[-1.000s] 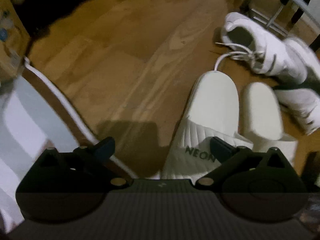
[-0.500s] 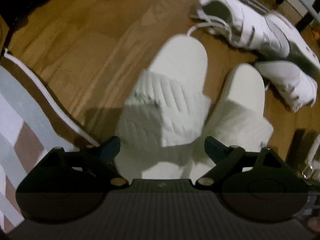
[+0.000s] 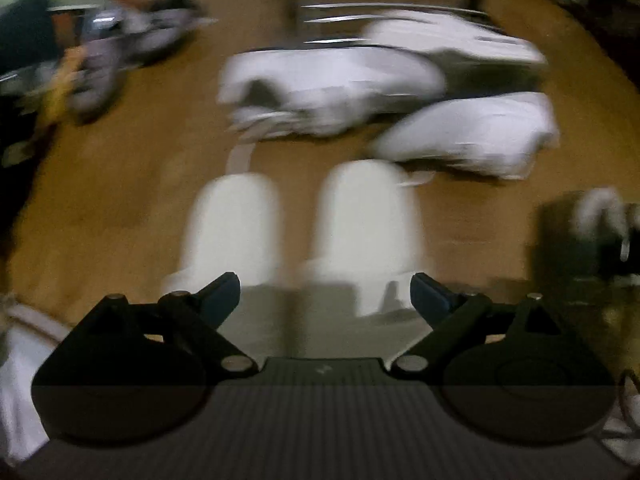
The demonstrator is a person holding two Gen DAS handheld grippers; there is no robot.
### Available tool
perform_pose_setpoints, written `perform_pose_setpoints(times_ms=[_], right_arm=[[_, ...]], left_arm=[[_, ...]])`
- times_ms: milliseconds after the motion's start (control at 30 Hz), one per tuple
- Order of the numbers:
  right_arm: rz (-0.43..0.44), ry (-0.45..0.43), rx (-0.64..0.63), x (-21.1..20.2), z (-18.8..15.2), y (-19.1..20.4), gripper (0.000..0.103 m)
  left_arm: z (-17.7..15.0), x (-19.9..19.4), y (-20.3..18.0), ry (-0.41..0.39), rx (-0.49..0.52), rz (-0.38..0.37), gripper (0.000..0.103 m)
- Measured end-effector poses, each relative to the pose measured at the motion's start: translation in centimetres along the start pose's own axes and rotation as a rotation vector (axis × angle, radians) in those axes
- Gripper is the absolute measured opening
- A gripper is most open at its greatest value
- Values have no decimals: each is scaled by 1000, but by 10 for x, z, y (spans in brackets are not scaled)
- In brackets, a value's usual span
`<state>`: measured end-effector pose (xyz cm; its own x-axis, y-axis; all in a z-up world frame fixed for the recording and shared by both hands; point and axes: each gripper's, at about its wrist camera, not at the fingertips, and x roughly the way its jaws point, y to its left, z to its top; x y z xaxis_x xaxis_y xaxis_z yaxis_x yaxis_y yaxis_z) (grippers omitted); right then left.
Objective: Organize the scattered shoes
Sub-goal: 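Grasp a white sneaker by the rack with the left tool and lift it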
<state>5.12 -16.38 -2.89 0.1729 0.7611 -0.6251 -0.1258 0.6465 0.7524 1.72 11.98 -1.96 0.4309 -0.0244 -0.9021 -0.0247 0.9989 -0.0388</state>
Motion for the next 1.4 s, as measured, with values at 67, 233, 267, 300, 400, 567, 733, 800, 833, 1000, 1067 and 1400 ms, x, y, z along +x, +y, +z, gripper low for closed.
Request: perform_pose_setpoints(times_ms=[67, 233, 267, 300, 400, 567, 733, 800, 833, 1000, 1067, 1400], right_arm=[[-23, 22, 5, -19, 25, -2, 77], [-180, 60, -49, -62, 102, -13, 88], [-208, 54, -53, -67, 109, -17, 88], [-244, 49, -57, -72, 119, -23, 87], [-318, 40, -57, -90, 143, -46, 87], [-290, 90, 3, -107, 147, -76, 87], [-373, 199, -35, -102, 152, -77, 87], [-434, 241, -102, -95, 158, -68, 87], [-459, 256, -139, -91, 159, -63, 87], [-418, 232, -229, -79, 165, -52, 87], [-363, 197, -202, -75, 163, -59, 87], [-249, 177, -2, -57, 151, -112, 87]], left_arm=[[20, 8, -23, -10, 67, 18, 93], [55, 37, -108, -227, 391, 70, 93], [58, 43, -116, -247, 403, 42, 93], [61, 53, -127, -257, 402, 17, 93], [70, 82, -148, -261, 388, 21, 93], [73, 122, -176, -252, 525, 215, 97], [75, 139, -189, -280, 589, 254, 81], [76, 136, -189, -291, 577, 231, 69], [76, 133, -189, -304, 582, 226, 63], [90, 128, -183, -337, 562, 169, 52], [97, 128, -180, -329, 539, 145, 52], [119, 143, -186, -300, 530, 132, 47]])
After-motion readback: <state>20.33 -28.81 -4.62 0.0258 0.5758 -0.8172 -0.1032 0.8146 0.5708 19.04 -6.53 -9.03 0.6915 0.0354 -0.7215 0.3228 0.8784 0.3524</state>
